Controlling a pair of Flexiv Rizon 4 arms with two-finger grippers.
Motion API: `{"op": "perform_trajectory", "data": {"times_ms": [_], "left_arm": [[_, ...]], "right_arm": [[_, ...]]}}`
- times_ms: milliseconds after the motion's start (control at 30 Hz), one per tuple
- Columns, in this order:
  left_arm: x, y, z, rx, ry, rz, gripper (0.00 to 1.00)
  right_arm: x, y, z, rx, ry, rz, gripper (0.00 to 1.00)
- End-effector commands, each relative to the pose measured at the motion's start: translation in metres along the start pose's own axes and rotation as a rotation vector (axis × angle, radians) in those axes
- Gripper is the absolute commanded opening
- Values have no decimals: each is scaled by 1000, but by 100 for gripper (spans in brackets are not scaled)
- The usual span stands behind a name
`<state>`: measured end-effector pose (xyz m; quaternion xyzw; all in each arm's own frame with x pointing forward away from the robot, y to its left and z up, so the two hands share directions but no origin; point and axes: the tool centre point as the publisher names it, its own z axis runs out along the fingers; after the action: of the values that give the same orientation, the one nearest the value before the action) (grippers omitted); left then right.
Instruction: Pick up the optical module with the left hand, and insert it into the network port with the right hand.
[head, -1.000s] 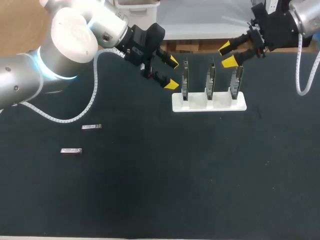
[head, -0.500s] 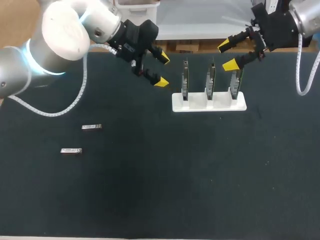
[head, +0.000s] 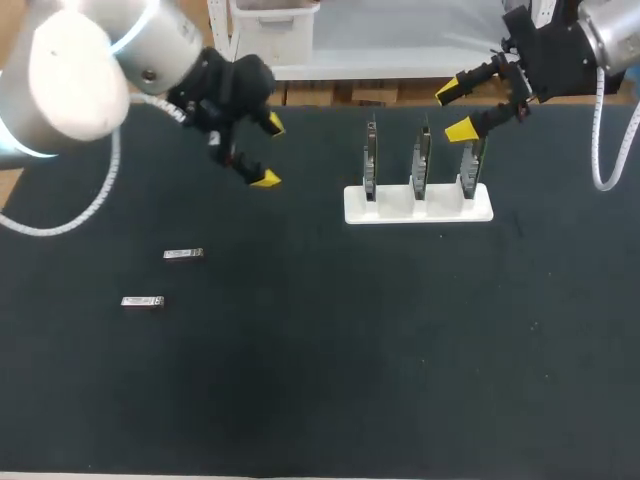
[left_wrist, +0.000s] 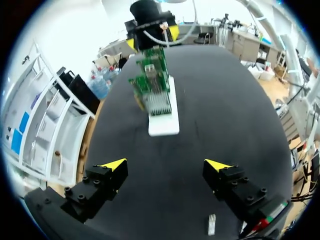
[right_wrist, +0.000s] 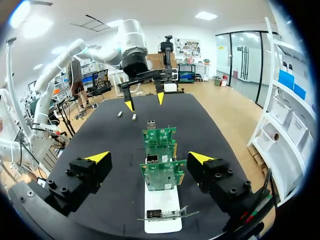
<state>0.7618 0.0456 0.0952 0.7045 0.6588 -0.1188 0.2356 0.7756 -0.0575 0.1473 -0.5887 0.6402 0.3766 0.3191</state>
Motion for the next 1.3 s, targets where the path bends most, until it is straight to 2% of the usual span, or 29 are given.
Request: {"op": "perform_trajectory", "data": {"times_ms": [33,267,400,567,667,833,1100,1300], "left_arm": [[17,-19,-17,-81,68,-14,100],[63,-34,-25,-100,189,-68,100],[85,-43,-31,-88,217,-123,100],[106,-55,-35,-87,276,-133,100],[113,-62,-35,-85,306,-131,100],[121,-71,-30,-72,311,-167,100],[128,-83,-19,-38,369,-172,100],[133,-88,-15,1,380,-196,100]], "right_arm": [[0,2,0,4,-1,-1,100],[0,2,0,4,-1,-1,100],[0,2,0,4,-1,-1,100],[0,2,0,4,-1,-1,100],[0,2,0,4,-1,-1,100],[0,2,0,4,-1,-1,100],[0,2,0,4,-1,-1,100],[0,2,0,4,-1,-1,100]]}}
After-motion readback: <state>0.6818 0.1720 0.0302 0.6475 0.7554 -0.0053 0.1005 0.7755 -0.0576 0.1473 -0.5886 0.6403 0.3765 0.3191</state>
